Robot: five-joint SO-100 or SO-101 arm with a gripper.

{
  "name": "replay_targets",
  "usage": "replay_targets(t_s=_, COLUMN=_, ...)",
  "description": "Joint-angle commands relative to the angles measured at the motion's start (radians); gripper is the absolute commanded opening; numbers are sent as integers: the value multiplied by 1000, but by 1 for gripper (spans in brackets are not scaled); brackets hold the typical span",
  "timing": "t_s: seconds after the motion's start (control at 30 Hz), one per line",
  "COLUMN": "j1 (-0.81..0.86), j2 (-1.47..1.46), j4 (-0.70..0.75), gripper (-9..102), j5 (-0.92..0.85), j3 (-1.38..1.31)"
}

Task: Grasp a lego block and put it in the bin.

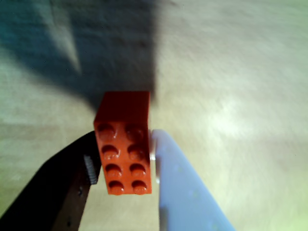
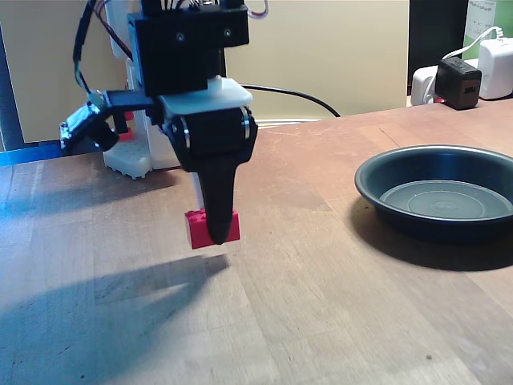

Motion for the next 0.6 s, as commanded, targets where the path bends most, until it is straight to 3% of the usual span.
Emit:
replay_targets(t_s=0.0, j1=-48, j2=89, j4=118, gripper=0, j5=64, j3=-94)
replay_targets(t_s=0.13, j1=-144, j2=163, j4=186, gripper=0, j5=187, j3=-104)
replay_targets(t_s=0.4, j1=-428, j2=245, j4=189, gripper=0, j5=558, j3=-61)
replay_targets(t_s=0.57, j1=-588, j2=222, j4=184, gripper=0, j5=701, j3=-75)
